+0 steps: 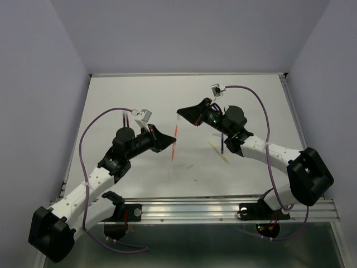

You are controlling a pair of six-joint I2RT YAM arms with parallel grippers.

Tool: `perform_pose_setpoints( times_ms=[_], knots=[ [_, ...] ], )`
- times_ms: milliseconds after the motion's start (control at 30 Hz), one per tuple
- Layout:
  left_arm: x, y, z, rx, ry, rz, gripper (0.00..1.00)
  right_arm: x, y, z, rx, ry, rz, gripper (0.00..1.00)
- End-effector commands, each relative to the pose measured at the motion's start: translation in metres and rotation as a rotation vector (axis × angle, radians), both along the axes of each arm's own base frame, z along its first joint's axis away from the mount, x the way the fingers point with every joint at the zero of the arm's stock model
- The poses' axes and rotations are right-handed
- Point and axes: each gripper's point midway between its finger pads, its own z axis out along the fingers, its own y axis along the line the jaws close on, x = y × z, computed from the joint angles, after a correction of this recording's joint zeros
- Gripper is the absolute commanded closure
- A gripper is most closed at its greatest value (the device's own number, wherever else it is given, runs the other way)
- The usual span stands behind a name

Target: Insert the pens into the pen caps

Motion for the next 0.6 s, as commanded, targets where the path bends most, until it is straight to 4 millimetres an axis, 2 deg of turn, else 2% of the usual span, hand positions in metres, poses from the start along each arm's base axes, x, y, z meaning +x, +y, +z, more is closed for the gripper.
perform_pose_setpoints(
  times_ms=[0,133,367,567],
  knots=[
    [0.0,-0.004,0.025,-0.049,-0.085,-0.016,1.0,-0.012,0.002,0.026,0.053,-0.078,0.021,0.99],
    [-0.001,-0.005,0.027,-0.054,-0.097,-0.024,1.0,-0.007,0.004,0.018,0.042,-0.065,0.01,0.99],
    [-0.002,-0.006,0.03,-0.052,-0.113,-0.031,1.0,-0.004,0.006,0.02,0.055,-0.068,0.012,0.99],
    [-0.003,-0.005,0.033,-0.051,-0.129,-0.032,1.0,-0.003,0.009,0.012,0.032,-0.058,0.004,0.99]
  ],
)
